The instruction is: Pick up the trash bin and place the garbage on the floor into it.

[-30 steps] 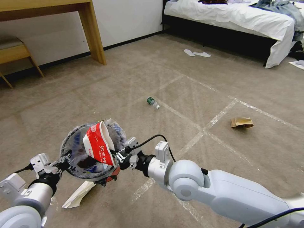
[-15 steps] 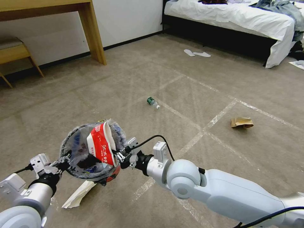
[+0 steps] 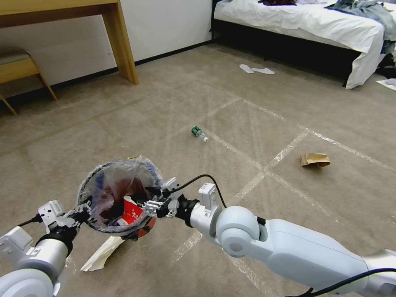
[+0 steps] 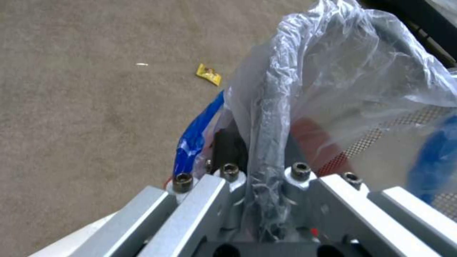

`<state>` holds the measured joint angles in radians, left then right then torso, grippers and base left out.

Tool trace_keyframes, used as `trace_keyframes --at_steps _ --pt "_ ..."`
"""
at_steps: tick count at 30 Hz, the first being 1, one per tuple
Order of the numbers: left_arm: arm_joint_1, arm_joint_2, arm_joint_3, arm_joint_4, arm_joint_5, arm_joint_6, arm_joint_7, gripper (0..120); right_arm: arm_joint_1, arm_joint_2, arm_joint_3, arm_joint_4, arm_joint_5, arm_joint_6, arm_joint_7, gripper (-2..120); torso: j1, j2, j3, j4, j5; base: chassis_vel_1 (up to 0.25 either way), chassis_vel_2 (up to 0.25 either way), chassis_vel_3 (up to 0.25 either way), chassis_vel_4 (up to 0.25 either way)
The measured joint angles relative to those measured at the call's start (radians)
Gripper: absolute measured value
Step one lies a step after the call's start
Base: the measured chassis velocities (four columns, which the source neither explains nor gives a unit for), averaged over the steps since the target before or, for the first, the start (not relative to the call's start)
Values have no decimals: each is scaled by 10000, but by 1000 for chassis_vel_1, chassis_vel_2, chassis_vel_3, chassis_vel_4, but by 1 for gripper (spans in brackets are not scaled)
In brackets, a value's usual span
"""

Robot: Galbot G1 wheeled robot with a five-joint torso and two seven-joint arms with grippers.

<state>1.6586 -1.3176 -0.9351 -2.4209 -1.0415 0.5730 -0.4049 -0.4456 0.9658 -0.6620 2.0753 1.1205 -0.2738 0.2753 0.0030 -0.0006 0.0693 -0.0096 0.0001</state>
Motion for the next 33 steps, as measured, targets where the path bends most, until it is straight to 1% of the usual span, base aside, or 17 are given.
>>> trace_keyframes --at_steps 3,4,6,7,10,13,14,16,17,19,20,22,26,28,29,32,33 --pt "-16 -3 12 39 21 -9 7 2 -18 33 77 -4 -27 147 -30 90 1 0 0 0 0 0 0 0 0" --pt "-16 -3 12 39 21 -9 7 2 -18 33 77 -4 -27 147 -30 90 1 0 0 0 0 0 0 0 0" --pt "-24 -4 13 54 32 -10 9 2 -57 116 278 35 -46 373 -169 98 0 -1 0 0 0 0 0 0 0" --pt "-28 -4 13 65 37 -11 10 2 -69 164 416 63 -48 500 -245 99 1 0 0 0 0 0 0 0 0" --pt "-29 -3 10 75 44 -13 11 2 -93 240 666 91 -101 725 -407 99 0 0 0 0 0 0 0 0 0" --pt "-23 -1 -22 77 55 -18 12 2 -214 374 1653 302 -213 1336 -968 100 0 0 0 1 0 0 0 0 0" --pt "-23 -1 -22 77 55 -18 12 2 -214 374 1653 302 -213 1336 -968 100 0 0 0 1 0 0 0 0 0" --pt "-6 -6 -33 76 72 -21 13 2 -401 413 2508 514 -221 1785 -1355 100 0 0 0 0 0 0 0 0 0" --pt "-6 -6 -33 76 72 -21 13 2 -401 413 2508 514 -221 1785 -1355 100 0 0 0 0 0 0 0 0 0" --pt "23 0 -59 76 97 -28 13 2 -644 398 3326 695 -214 2190 -1818 100 1 -1 0 0 1 0 0 0 0" --pt "23 0 -59 76 97 -28 13 2 -644 398 3326 695 -214 2190 -1818 100 1 -1 0 0 1 0 0 0 0" --pt "47 56 -147 76 104 -36 13 2 -1069 253 4482 859 -309 2792 -2407 100 1 0 0 0 1 0 0 0 0" --pt "77 106 -204 83 104 -41 9 2 -1392 54 5247 974 -410 3189 -2685 100 1 0 0 -2 3 0 0 0 0" --pt "73 130 -242 178 141 -58 -5 2 -1878 -171 6229 1087 -683 3633 -2925 100 0 0 0 0 1 0 0 0 0" --pt "73 130 -242 178 141 -58 -5 2 -1878 -171 6229 1087 -683 3633 -2925 100 0 0 0 0 1 0 0 0 0" --pt "69 151 -301 301 215 -107 -14 2 -2870 -331 7742 1306 -1100 3828 -3132 100 0 0 -1 0 1 0 0 0 0" --pt "69 151 -301 301 215 -107 -14 2 -2870 -331 7742 1306 -1100 3828 -3132 100 0 0 -1 0 1 0 0 0 0"
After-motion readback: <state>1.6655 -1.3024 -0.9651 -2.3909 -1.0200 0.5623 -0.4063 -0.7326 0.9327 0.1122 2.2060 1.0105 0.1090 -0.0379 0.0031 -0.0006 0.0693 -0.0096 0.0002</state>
